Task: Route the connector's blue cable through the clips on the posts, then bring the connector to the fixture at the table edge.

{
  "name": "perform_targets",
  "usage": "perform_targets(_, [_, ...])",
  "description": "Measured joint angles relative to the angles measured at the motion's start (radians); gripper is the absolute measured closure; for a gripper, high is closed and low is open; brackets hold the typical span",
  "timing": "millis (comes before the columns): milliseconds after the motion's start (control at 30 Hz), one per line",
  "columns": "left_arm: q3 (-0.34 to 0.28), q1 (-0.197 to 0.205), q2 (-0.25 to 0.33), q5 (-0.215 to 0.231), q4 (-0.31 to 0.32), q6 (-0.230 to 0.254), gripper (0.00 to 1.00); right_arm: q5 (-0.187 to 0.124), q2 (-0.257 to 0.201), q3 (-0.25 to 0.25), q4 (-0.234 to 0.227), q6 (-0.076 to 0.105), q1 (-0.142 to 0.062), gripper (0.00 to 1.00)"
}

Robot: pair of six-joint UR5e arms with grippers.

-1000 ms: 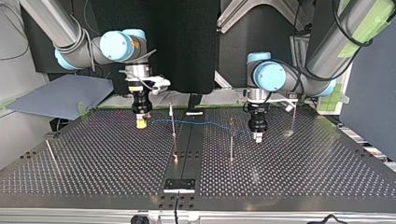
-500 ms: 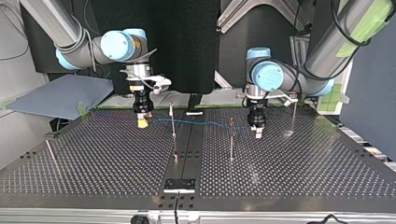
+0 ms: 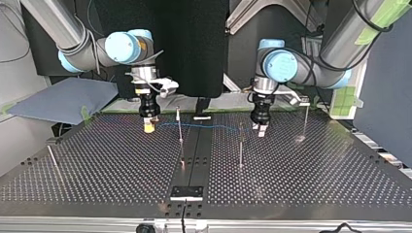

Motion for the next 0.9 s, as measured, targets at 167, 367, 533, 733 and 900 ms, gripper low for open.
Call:
perform_targets(167, [-0.036,-0.007,0.009,0.031,0.008,-0.039,0.00,-0.001,0.000,0.000,0.001,0.000,0.000,1.00])
perform_targets(367, [-0.085,-0.015,0.052,0.036,0.020,-0.081,0.00,-0.001,0.000,0.000,0.001,0.000,0.000,1.00])
perform_targets(533, [-0.126,-0.022,0.096,0.038,0.015,-0.088,0.00,-0.001,0.000,0.000,0.002,0.000,0.000,1.00])
perform_targets(733, [-0.146,-0.038,0.145,0.043,0.006,-0.078,0.00,-0.009,0.000,0.000,0.004,0.000,0.000,1.00])
perform_targets(900, [-0.147,-0.050,0.173,0.053,0.010,-0.052,0.00,-0.011,0.000,0.000,0.004,0.000,0.001,1.00])
